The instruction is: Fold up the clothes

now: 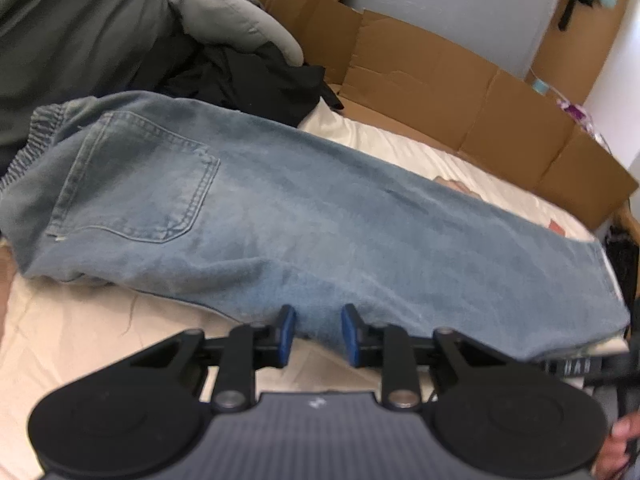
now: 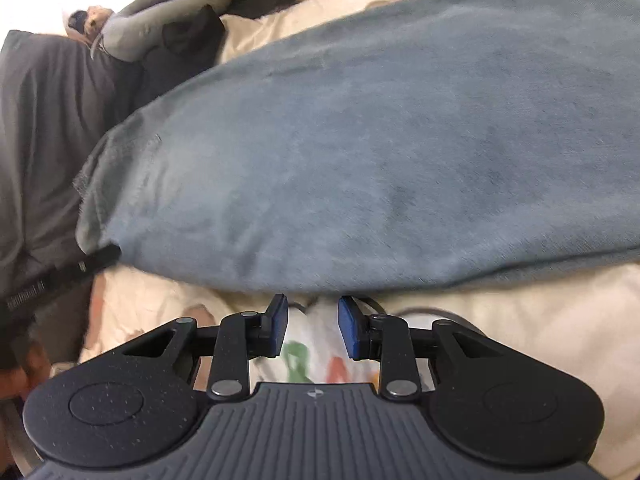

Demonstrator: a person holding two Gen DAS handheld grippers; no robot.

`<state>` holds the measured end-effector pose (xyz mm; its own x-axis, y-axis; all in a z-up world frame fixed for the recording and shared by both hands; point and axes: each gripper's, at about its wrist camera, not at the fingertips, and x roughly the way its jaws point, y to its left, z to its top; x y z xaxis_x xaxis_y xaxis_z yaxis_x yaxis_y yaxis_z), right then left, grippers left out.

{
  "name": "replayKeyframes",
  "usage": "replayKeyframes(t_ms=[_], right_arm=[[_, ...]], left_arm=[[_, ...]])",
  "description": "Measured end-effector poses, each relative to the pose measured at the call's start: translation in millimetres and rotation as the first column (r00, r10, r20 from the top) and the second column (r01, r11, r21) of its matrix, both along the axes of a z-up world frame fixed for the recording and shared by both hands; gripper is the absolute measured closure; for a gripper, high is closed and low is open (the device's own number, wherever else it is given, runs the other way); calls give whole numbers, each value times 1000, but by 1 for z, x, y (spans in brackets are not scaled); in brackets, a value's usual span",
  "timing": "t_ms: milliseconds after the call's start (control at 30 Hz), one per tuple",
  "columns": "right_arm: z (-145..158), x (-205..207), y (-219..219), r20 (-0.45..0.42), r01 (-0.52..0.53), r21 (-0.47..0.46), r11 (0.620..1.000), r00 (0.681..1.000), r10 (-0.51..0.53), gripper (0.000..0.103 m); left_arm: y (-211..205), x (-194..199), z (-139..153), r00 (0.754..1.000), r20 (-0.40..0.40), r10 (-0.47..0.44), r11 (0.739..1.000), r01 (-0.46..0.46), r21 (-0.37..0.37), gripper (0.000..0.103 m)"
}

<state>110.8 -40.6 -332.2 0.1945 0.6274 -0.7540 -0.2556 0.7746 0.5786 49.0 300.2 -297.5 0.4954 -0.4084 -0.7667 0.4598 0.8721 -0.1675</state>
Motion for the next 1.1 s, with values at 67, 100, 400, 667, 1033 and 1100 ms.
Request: replayKeyframes(t_ms=[67,100,400,667,1033,1100], right_arm=[[3,3,2,8,0,16,1000,1000,0,70],[5,4,3,12,-1,25,1000,1000,0,70],[12,17,-3,23,45,96,994,999,-48,70],[12,24,-5,20,68,123,990,997,-71,70],[11,25,-3,17,79,126,989,996,-82,71],[12,24,-3,19,79,124,989,996,-82,71]], left_arm=[[-2,-5,3,999,24,-28,999,27,42,74],[-3,-8,4,998,37,-44,997,42,67,66],[-39,-29,-38,986,-27,-166,963,168,211,29],[-43,-31,-72,991,-60,-122,952,134,276,28],[-34,-20,-84,999,14,-41,968,36,250,25],[-31,-22,-78,999,34,-28,973,19,229,28]])
